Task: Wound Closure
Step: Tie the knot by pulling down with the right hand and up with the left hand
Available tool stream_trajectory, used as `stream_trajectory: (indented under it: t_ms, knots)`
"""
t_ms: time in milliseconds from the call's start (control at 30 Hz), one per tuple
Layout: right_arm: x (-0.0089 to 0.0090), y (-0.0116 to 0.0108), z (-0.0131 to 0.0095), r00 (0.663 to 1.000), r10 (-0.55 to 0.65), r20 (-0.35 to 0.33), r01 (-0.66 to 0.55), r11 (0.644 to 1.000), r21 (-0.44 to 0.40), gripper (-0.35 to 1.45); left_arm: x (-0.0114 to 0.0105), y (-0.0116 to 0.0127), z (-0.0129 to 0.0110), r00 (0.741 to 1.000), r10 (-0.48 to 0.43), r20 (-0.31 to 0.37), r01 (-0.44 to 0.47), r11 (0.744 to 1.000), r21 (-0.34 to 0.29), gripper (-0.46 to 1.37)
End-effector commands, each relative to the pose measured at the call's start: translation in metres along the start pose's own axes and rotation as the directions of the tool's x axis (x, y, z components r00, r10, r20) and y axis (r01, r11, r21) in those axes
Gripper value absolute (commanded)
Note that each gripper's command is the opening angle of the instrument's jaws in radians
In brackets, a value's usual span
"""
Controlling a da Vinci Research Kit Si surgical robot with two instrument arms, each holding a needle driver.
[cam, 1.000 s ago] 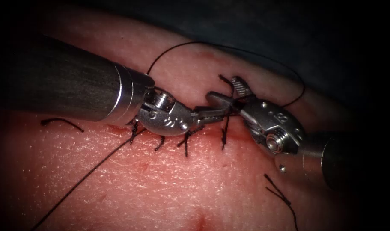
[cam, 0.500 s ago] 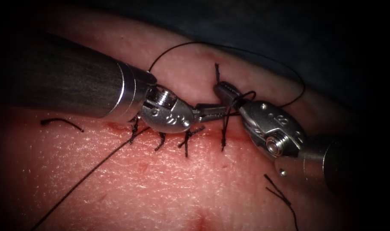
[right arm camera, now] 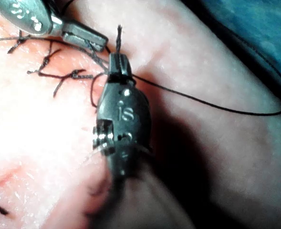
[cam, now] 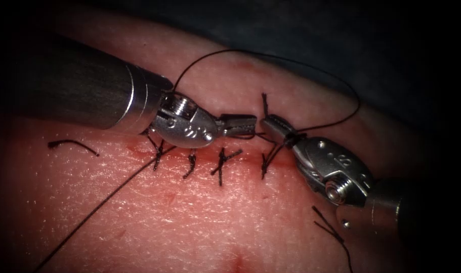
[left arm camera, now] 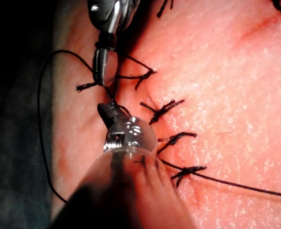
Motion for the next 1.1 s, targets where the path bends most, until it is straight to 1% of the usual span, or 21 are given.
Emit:
stream_trajectory:
  t_ms: [33,133,200,267,333,433,500,567,633,667,700,733,833,967,1000,1033,1067,1100]
  knots:
    - [0.0,-0.0001,-0.0003,1.0,0.0,0.001,0.0,1.0,0.0,-0.35,-0.0006,-0.0001,0.0004,1.0,-0.001,0.013,0.001,1.0,-0.013,-0.35]
    - [-0.0001,-0.0006,-0.001,1.0,0.0,0.003,0.0,1.0,0.004,-0.35,-0.0021,-0.0006,0.0011,0.999,0.002,0.036,-0.001,1.0,-0.032,-0.35]
    - [-0.0003,-0.001,-0.0013,1.0,-0.002,0.007,0.002,1.0,0.03,-0.35,-0.0037,-0.0013,0.0023,0.999,0.006,0.049,-0.003,0.999,-0.043,-0.35]
    - [-0.0004,-0.0012,-0.0014,1.0,-0.005,0.017,0.004,0.999,0.048,-0.35,-0.0045,-0.0017,0.0029,0.999,0.006,0.05,-0.004,0.999,-0.042,-0.35]
    - [-0.0005,-0.0013,-0.0015,0.999,-0.011,0.038,0.007,0.996,0.086,-0.35,-0.0053,-0.0023,0.0036,0.999,0.006,0.053,-0.003,0.999,-0.044,-0.35]
    - [-0.001,-0.0015,-0.0017,0.995,-0.025,0.098,0.012,0.991,0.136,-0.35,-0.0065,-0.0038,0.0048,0.998,0.001,0.06,0.002,0.999,-0.043,-0.35]
    - [-0.0013,-0.0015,-0.0019,0.993,-0.026,0.114,0.005,0.984,0.178,-0.35,-0.0071,-0.0049,0.0055,0.998,-0.004,0.06,0.007,0.999,-0.046,-0.35]
    - [-0.0016,-0.0017,-0.0024,0.987,-0.032,0.156,-0.002,0.977,0.212,-0.35,-0.0074,-0.006,0.0062,0.998,-0.01,0.06,0.013,0.999,-0.048,-0.35]
    - [-0.0021,-0.0019,-0.0029,0.981,-0.058,0.186,0.003,0.959,0.282,-0.35,-0.0076,-0.0069,0.0071,0.998,-0.015,0.061,0.018,0.999,-0.049,-0.35]
    - [-0.0022,-0.002,-0.0031,0.979,-0.066,0.193,0.005,0.953,0.302,-0.35,-0.0077,-0.0071,0.0073,0.998,-0.01,0.062,0.013,0.999,-0.049,-0.35]
    - [-0.0023,-0.002,-0.0033,0.978,-0.08,0.195,0.012,0.945,0.328,-0.35,-0.0078,-0.0074,0.0078,0.998,-0.011,0.062,0.014,0.999,-0.05,-0.35]
    - [-0.0026,-0.0021,-0.0037,0.974,-0.135,0.183,0.056,0.921,0.385,-0.35,-0.0079,-0.0077,0.0082,0.998,-0.006,0.061,0.009,0.999,-0.051,-0.35]
    - [-0.0031,-0.0024,-0.0045,0.969,-0.179,0.172,0.082,0.884,0.461,-0.35,-0.0083,-0.0084,0.0095,0.998,-0.009,0.057,0.012,0.998,-0.054,-0.35]
    - [-0.0032,-0.0025,-0.005,0.964,-0.21,0.162,0.106,0.864,0.492,-0.35,-0.0087,-0.0092,0.011,0.999,-0.006,0.053,0.009,0.998,-0.058,-0.35]
    - [-0.0032,-0.0025,-0.005,0.963,-0.222,0.15,0.117,0.852,0.51,-0.35,-0.0088,-0.0096,0.0116,0.999,-0.006,0.052,0.01,0.998,-0.059,-0.35]
    - [-0.0032,-0.0025,-0.005,0.963,-0.222,0.15,0.117,0.852,0.51,-0.35,-0.0088,-0.0096,0.0116,0.999,-0.006,0.052,0.01,0.998,-0.059,-0.35]
    - [-0.0032,-0.0026,-0.005,0.964,-0.231,0.13,0.129,0.836,0.533,-0.35,-0.009,-0.0102,0.0123,0.999,-0.003,0.054,0.006,0.998,-0.059,-0.35]
    - [-0.0032,-0.0026,-0.005,0.965,-0.231,0.127,0.13,0.834,0.536,-0.35,-0.009,-0.0103,0.0123,0.999,-0.003,0.054,0.007,0.998,-0.059,-0.35]
